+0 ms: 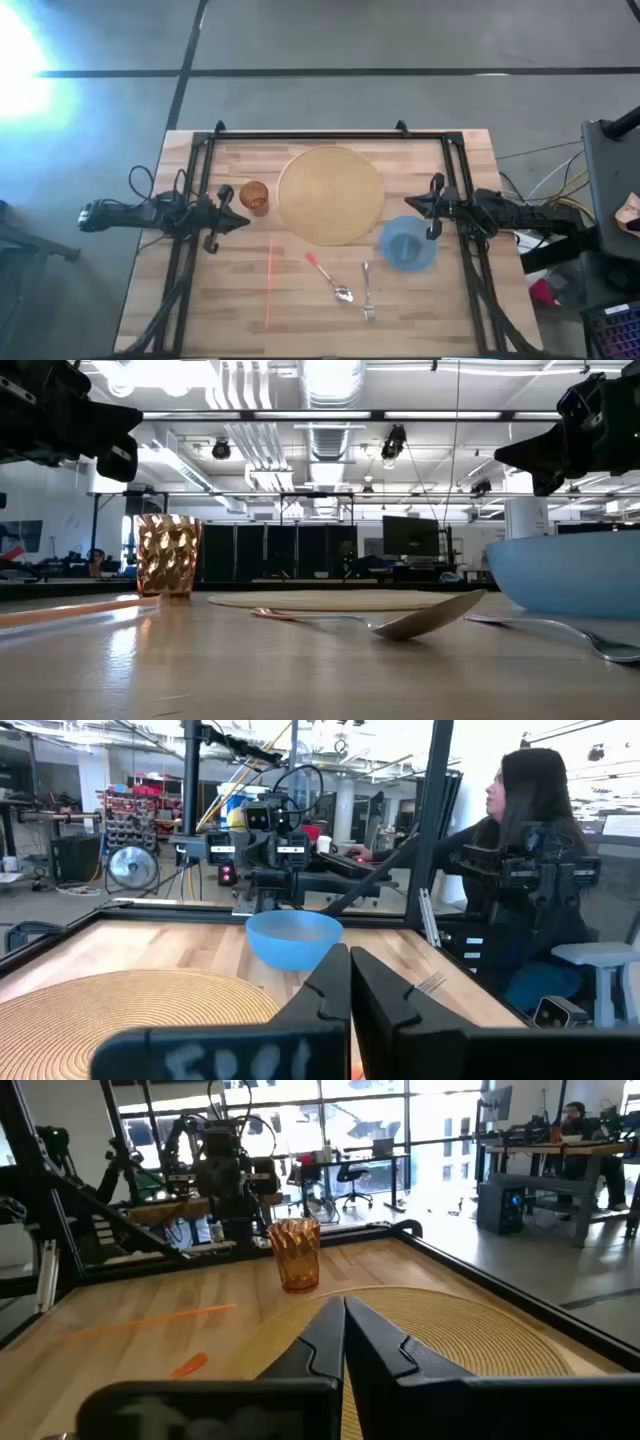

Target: Pick & Place Utensil

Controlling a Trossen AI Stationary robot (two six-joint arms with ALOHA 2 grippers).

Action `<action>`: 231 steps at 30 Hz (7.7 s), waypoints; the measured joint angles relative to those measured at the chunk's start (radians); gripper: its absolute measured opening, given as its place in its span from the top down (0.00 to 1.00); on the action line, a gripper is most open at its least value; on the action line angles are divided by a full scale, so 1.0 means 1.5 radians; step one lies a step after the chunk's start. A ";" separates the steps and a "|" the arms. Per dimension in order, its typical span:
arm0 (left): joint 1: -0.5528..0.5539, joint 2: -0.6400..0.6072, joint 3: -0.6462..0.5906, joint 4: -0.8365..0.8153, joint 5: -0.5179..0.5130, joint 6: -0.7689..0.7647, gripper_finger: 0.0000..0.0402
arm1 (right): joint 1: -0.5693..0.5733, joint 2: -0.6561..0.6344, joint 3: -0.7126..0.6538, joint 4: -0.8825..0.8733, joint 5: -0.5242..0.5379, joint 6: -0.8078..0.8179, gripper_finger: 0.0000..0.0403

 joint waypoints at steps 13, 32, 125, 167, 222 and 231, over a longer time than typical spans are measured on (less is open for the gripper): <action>0.000 0.000 0.000 0.000 0.000 0.000 0.99 | 0.000 -0.001 0.000 0.000 0.000 0.000 0.98; 0.001 0.000 0.000 0.000 0.000 0.000 0.99 | 0.000 0.000 0.000 0.000 0.000 0.000 0.98; 0.000 0.000 0.000 0.000 0.000 0.016 0.99 | 0.000 0.000 0.000 0.001 0.000 0.000 0.98; 0.000 0.000 0.000 0.036 -0.003 0.082 0.99 | 0.000 0.002 0.208 -0.160 0.120 0.068 0.56; 0.001 0.001 0.006 0.118 -0.003 0.082 0.99 | -0.003 0.700 0.595 -0.860 -0.078 0.307 0.52; 0.000 0.001 0.007 0.118 -0.003 0.084 0.99 | -0.003 0.747 0.560 -0.834 -0.089 0.317 0.52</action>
